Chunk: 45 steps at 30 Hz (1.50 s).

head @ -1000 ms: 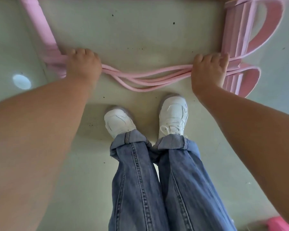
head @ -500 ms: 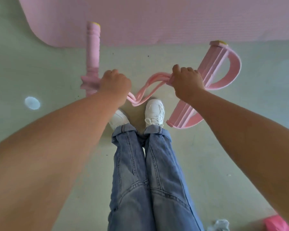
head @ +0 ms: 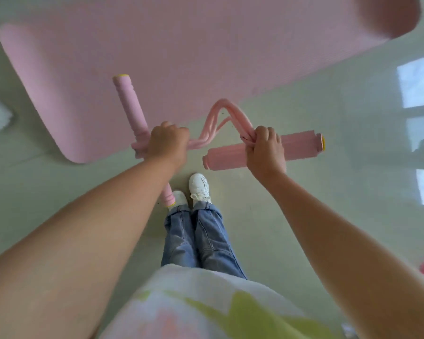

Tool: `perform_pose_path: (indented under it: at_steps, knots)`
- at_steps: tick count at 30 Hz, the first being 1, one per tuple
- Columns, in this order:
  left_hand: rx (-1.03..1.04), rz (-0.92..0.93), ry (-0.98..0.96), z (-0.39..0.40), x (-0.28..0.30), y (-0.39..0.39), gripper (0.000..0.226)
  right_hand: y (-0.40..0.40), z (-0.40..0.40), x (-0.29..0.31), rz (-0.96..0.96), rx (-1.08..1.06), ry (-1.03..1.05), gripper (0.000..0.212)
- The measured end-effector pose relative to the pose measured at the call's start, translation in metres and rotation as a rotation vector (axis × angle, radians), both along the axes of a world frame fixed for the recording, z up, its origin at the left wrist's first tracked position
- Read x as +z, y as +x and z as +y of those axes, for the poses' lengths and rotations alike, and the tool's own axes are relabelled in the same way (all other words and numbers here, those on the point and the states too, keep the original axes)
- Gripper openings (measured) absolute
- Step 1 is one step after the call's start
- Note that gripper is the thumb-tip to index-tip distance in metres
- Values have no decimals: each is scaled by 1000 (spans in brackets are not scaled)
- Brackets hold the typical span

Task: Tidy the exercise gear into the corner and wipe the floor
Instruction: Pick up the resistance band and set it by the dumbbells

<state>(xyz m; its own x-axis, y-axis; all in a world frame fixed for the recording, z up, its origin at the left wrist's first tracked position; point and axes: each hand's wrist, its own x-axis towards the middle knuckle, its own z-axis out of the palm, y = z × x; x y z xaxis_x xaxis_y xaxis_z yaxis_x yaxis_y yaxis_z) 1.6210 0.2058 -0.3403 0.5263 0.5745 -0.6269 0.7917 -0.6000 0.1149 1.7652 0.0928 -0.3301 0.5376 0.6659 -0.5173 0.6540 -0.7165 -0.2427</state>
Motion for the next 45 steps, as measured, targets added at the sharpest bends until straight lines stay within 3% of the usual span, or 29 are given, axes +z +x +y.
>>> perform_pose_path:
  at_steps: [4, 12, 17, 23, 29, 33, 37, 45]
  knots:
    - [-45, -65, 16, -19, 60, 59, 20, 36, -54, 64, -14, -226, 46, 28]
    - [-524, -187, 81, -94, 169, 225, 23, 145, -173, 153, -14, -532, 113, 13]
    - [-804, -190, 163, -170, 206, 347, 25, 239, -233, 187, -32, -625, 191, 2]
    - [-1006, -166, 245, -248, 230, 486, 25, 358, -308, 225, -64, -602, 270, 25]
    - [-1135, -203, 279, -282, 248, 613, 23, 464, -370, 255, -105, -839, 378, 9]
    - [-1168, -252, 341, -274, 258, 707, 26, 547, -378, 264, -98, -755, 252, 4]
    - [-1244, -275, 398, -252, 265, 812, 32, 650, -356, 264, -98, -659, 186, 26]
    - [-1384, -357, 389, -186, 320, 1031, 43, 876, -296, 288, -52, -552, 44, 25]
